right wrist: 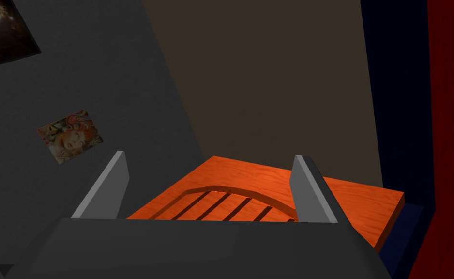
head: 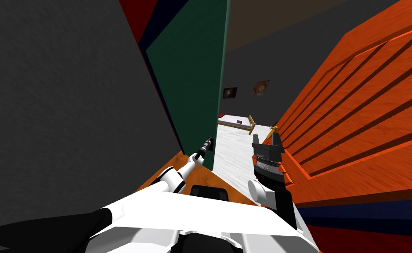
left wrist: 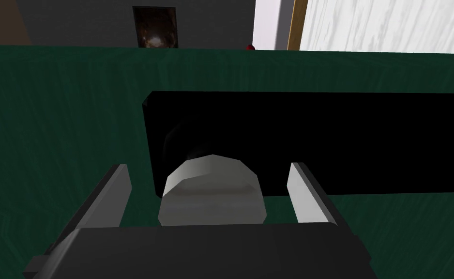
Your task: Push the door open
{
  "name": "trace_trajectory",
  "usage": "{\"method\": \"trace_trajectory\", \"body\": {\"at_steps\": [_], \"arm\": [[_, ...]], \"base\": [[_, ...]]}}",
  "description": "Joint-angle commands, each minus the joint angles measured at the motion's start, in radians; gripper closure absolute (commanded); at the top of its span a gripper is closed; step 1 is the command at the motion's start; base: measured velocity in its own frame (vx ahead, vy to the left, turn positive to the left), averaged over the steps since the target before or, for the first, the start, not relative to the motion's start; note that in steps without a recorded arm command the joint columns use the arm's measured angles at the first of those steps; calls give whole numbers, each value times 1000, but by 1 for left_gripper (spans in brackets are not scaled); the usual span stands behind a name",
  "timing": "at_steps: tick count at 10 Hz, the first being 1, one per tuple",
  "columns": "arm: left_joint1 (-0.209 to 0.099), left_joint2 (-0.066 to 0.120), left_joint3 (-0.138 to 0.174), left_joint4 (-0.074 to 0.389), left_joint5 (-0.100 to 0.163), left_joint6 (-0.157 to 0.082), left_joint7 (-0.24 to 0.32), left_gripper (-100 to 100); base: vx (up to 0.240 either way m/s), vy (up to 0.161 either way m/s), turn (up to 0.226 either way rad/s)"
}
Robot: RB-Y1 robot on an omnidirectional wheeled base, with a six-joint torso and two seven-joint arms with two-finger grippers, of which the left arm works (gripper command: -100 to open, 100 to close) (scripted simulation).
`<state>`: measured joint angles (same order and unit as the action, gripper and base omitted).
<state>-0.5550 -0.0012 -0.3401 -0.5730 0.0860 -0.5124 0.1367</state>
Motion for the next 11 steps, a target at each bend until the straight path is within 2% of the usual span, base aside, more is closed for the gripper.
{"method": "trace_trajectory", "body": {"at_steps": [1, 6, 7, 11], "arm": [[-2, 1, 0, 5, 0, -4, 1, 100], [-2, 1, 0, 5, 0, -4, 1, 100], [0, 10, 10, 7, 2, -2, -5, 100], [1, 23, 28, 9, 7, -2, -12, 100]], "base": [[-9, 6, 1], [-11, 7, -3], [63, -88, 17], [122, -115, 35]]}}
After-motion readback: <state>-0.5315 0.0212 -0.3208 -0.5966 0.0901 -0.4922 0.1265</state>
